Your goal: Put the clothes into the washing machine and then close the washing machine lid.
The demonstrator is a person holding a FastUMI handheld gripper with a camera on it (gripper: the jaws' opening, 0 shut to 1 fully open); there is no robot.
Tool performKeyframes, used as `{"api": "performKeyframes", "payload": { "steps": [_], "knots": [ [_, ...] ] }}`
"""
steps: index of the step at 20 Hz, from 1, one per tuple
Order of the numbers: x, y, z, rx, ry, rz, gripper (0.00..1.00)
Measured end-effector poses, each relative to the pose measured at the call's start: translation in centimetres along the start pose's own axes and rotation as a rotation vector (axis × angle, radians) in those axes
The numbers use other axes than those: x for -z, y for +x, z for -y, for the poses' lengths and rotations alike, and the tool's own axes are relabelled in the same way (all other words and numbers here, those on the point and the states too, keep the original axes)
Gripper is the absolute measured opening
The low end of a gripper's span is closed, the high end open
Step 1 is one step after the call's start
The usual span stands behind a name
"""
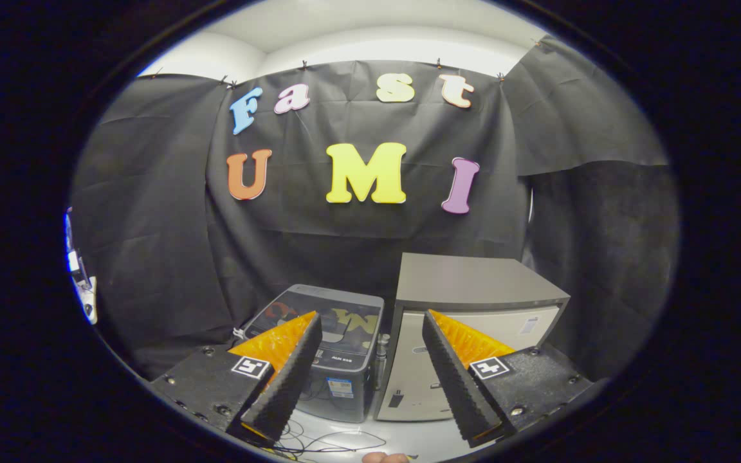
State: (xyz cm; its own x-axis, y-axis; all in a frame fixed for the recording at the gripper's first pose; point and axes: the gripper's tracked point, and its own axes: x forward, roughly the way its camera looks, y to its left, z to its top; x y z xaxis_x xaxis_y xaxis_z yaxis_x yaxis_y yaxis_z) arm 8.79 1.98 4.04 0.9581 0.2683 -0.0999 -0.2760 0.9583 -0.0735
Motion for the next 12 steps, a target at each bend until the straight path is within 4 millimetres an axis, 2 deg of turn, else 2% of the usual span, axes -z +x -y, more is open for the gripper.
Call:
{"api": "performKeyframes", "payload": {
  "steps": [3, 12],
  "knots": [
    [0.51, 0.09, 0.36, -0.003, 0.009, -0.016, 0.98],
    [0.14, -0.81, 1.04, 0.008, 0.016, -0.013, 0.98]
  ]
}}
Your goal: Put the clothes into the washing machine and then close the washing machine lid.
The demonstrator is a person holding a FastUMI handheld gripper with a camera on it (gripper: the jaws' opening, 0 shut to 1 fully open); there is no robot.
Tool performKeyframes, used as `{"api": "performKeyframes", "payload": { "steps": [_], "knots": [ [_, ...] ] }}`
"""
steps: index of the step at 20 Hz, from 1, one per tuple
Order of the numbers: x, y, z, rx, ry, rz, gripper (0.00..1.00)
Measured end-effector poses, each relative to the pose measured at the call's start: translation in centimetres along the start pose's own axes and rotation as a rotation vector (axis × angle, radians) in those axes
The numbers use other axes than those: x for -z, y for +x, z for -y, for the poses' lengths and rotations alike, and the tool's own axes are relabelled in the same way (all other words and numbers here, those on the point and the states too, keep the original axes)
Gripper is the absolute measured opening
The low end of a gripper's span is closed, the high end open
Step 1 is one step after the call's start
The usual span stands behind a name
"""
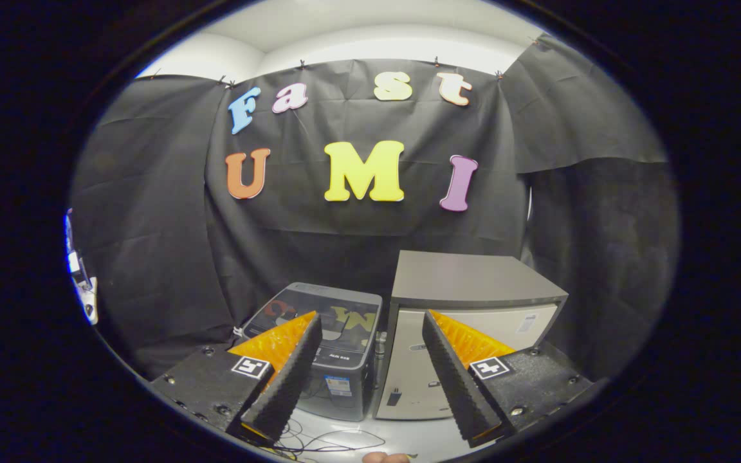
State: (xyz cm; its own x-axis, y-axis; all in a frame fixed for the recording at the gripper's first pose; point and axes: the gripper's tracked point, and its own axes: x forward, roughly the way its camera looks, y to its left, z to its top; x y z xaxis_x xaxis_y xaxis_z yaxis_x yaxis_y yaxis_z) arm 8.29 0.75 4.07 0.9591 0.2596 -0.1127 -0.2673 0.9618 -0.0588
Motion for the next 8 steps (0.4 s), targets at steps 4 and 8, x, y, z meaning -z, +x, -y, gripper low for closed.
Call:
{"api": "performKeyframes", "payload": {
  "steps": [4, 8],
  "knots": [
    [0.3, -0.5, 0.2, 0.012, 0.000, -0.006, 0.98],
    [0.6, -1.3, 0.2, 0.019, -0.002, -0.011, 0.98]
  ]
}}
